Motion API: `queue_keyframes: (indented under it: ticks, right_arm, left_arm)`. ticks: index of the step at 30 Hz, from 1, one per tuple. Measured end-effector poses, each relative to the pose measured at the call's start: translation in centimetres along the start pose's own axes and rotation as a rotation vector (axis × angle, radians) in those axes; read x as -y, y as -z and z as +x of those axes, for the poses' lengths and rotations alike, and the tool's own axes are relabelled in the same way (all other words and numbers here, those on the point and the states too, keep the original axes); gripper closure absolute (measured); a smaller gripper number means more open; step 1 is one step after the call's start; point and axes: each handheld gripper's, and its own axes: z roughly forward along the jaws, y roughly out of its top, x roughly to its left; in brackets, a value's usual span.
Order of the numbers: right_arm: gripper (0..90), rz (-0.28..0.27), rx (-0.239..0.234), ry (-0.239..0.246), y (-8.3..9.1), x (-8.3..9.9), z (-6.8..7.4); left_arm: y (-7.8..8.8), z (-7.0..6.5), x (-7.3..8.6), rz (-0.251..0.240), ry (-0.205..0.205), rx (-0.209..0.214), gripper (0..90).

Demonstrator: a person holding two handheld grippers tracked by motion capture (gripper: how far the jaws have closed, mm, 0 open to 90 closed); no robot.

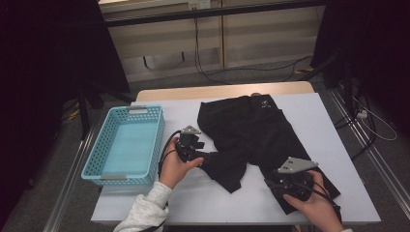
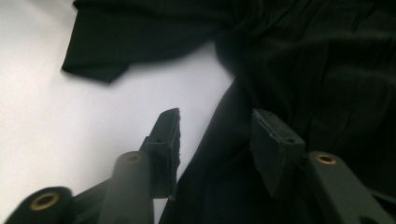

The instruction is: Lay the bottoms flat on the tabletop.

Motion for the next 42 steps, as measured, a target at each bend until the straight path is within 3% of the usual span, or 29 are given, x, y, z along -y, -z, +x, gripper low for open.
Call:
queue_keyframes:
  ticks: [10,14,21,26,30,35,39,42]
  right_arm:
    - [41.3,-0.051,0.022,-0.045,-2.2,-2.2,-0.6]
    - [39.9,-0.066,0.016,-0.041,-3.1,-3.1,-0.4]
    - [39.1,-0.073,0.004,-0.021,-4.3,-4.1,0.1]
    - [38.6,-0.078,0.008,-0.017,-4.3,-4.4,0.0]
    - [38.6,-0.083,0.009,-0.025,-4.2,-4.4,-0.1]
    - [38.5,-0.086,-0.001,-0.016,-4.1,-4.6,0.1]
    - [38.5,-0.094,-0.013,-0.003,-4.2,-5.0,0.3]
    - [38.5,-0.088,-0.029,0.013,-4.5,-5.2,0.6]
  left_arm:
    - [-0.2,0.7,1.1,0.028,0.025,0.017,35.9]
    - [-0.7,0.6,1.4,0.047,0.031,0.026,40.9]
    - [-1.1,0.0,1.7,0.089,0.102,0.108,67.4]
    - [-1.7,-0.7,1.7,0.108,0.115,0.143,85.5]
    - [-1.2,-1.4,1.2,0.069,0.101,0.160,89.6]
    - [0.0,-2.7,0.2,-0.002,0.051,0.200,89.8]
    - [0.3,-3.6,-0.1,-0.019,0.022,0.224,89.7]
    - [0.2,-3.7,-0.3,-0.021,0.031,0.241,89.5]
